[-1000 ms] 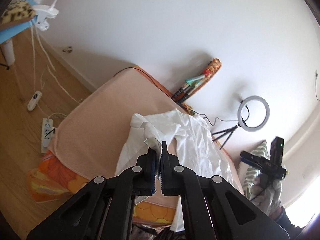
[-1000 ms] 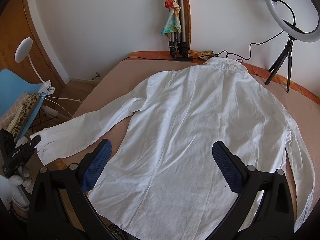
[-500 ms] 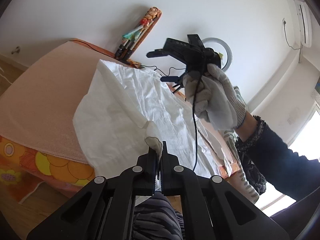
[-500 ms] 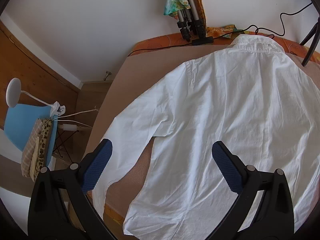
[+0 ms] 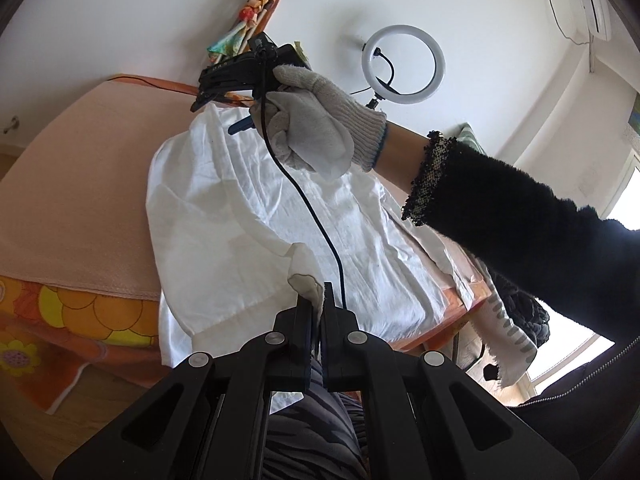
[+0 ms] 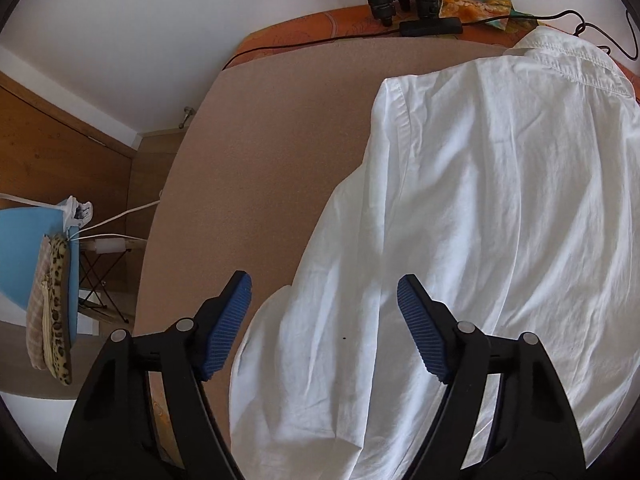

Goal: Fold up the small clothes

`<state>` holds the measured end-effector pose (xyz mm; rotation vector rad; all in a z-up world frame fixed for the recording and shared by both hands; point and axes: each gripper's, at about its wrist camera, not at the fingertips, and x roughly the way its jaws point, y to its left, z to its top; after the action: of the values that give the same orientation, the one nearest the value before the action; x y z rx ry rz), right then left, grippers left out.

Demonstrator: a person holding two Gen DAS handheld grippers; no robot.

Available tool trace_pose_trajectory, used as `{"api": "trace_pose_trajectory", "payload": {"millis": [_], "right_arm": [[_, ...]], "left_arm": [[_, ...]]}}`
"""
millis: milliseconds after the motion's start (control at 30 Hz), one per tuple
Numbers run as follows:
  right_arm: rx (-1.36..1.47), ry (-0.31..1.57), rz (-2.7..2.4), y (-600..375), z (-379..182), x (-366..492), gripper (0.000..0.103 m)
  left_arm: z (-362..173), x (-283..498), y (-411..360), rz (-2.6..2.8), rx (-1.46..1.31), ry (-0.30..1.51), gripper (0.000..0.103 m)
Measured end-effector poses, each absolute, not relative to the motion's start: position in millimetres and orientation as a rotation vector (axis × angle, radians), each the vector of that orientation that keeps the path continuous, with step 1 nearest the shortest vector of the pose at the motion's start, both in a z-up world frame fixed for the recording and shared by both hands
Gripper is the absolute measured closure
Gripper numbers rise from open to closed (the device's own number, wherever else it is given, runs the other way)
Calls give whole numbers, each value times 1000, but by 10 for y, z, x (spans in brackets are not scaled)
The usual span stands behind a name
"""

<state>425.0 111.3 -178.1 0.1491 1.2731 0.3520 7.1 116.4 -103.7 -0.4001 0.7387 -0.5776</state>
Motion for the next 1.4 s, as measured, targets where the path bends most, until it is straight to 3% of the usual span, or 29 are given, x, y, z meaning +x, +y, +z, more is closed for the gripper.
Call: {"api": "trace_pose_trajectory", "payload": {"millis": [67, 133, 200, 267, 367, 500, 600, 667, 767, 867, 1033, 1133, 1400], "right_arm": [[118, 1267, 324, 1090, -1844, 4287, 24], [137, 1282, 338, 1061, -1916, 4349, 40], [160, 1298, 356, 1046, -1977, 4398, 70], [167, 1292, 358, 1035, -1980, 4404, 91], [121, 1240, 357, 1038, -1859, 4365, 98], [28, 1207, 278, 946, -1803, 4352, 99], [16, 1224, 269, 858, -1889, 4369, 99], [-12, 1237, 247, 815, -1930, 4343, 98], [-57, 1228, 230, 785, -1912, 4281, 86], [-80, 1184, 240, 737, -1779, 4153, 61], [-47, 1119, 311, 651, -1472, 3886, 60], [-8, 1104, 373, 570, -1304, 3652, 60], [-5, 1026, 417, 185, -991, 2857, 59]], "left_arm": [[-1036, 125, 1179, -569, -393, 735, 101], [-1041, 130, 1182, -563, -389, 736, 101], [-1060, 158, 1181, -559, -383, 746, 101], [-1077, 168, 1147, -551, -354, 755, 101], [-1109, 138, 1059, -548, -304, 757, 101], [-1236, 85, 911, -561, -226, 799, 101], [-1374, 80, 874, -551, -215, 884, 90], [-1421, 18, 907, -542, -225, 919, 89], [-1414, -159, 1066, -522, -276, 907, 89], [-1459, -265, 1294, -439, -321, 901, 89], [-1591, -208, 1594, -326, -412, 892, 88], [-1660, -118, 1646, -312, -458, 888, 81], [-1660, 36, 1580, -316, -482, 857, 80]]}}
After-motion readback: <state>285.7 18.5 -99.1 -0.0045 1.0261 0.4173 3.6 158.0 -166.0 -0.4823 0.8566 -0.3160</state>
